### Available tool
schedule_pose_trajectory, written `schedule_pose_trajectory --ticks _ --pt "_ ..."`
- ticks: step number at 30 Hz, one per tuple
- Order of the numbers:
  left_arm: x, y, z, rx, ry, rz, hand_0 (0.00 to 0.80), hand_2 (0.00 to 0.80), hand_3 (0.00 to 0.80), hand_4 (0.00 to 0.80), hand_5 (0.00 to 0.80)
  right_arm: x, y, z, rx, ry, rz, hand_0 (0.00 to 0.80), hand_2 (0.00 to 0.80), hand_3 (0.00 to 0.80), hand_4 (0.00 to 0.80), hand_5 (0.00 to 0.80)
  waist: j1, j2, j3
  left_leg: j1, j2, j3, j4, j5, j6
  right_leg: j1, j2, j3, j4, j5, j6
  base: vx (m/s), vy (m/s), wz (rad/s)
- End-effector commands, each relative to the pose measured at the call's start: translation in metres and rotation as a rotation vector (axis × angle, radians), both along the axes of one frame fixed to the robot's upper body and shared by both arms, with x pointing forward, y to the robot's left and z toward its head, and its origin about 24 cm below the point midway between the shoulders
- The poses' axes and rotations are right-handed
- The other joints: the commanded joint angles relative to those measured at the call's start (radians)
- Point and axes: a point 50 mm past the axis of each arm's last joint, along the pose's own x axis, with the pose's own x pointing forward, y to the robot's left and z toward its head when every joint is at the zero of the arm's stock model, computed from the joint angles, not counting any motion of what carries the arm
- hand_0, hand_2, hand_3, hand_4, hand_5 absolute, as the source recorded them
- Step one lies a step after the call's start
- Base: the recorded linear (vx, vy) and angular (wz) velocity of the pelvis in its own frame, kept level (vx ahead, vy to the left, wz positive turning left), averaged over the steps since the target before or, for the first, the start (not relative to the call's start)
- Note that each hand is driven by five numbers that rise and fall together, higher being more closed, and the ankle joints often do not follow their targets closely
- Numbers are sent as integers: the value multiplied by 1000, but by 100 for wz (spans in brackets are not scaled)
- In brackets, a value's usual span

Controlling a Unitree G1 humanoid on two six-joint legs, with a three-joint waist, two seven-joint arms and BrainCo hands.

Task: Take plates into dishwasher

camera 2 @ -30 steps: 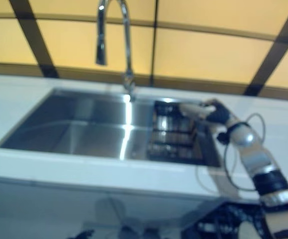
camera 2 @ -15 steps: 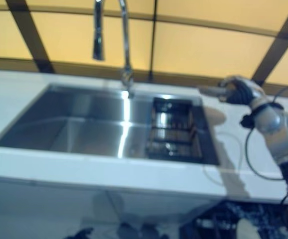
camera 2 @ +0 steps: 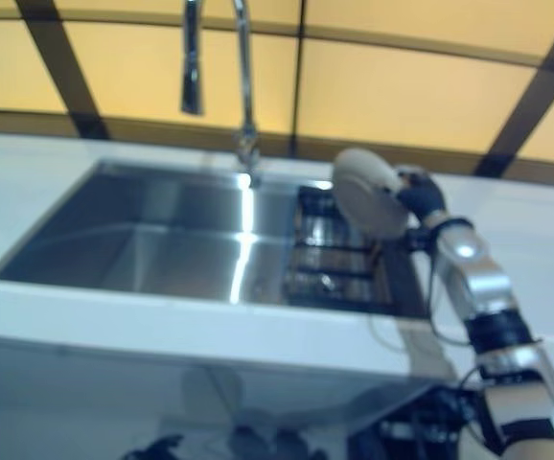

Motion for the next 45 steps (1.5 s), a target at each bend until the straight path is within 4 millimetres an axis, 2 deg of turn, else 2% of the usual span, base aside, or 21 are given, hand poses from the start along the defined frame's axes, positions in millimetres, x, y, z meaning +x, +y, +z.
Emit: schedule_pose_trajectory --ticks 1,7,12,21,33,40,45 --pt "3 -3 -2 10 28 -75 0 0 0 0 0 8 3 43 214 -160 -27 800 800 800 800 800 35 -17 -15 -24 -19 55 3 -33 22 80 -5 3 4 -76 58 0 0 0" --pt "3 -7 -3 6 30 -80 0 0 0 0 0 11 18 36 403 -122 -38 800 800 800 800 800 37 -13 -18 -24 -22 56 3 -33 23 79 -5 2 4 -76 56 0 0 0" --pt "5 -10 -3 1 27 -77 0 0 0 0 0 12 26 32 471 -104 -91 800 800 800 800 800 38 -9 -16 -26 -24 54 3 -31 24 77 -6 4 4 -74 55 0 0 0" --pt "8 -14 -3 -6 20 -60 0 0 0 0 0 11 28 16 460 -80 -204 800 800 800 800 800 38 -2 -9 -33 -26 50 3 -28 27 72 -7 8 4 -72 54 0 0 0" --pt "8 -13 -3 -5 14 -50 0 0 0 0 0 3 -1 8 340 -83 -329 800 800 800 800 800 23 -5 -3 -36 -28 48 3 -30 29 69 -9 19 4 -70 58 0 0 0" --pt "9 -12 -2 -5 13 -43 0 0 0 0 0 0 -16 -6 289 -33 -388 800 800 800 800 800 17 -9 -1 -33 -29 52 3 -35 32 70 -11 26 4 -69 62 0 0 0" --pt "10 -11 -2 -2 12 -39 0 0 0 0 0 -4 -25 -26 264 34 -424 800 800 800 800 800 18 -12 3 -32 -31 52 3 -37 36 70 -12 29 4 -67 63 0 0 0"
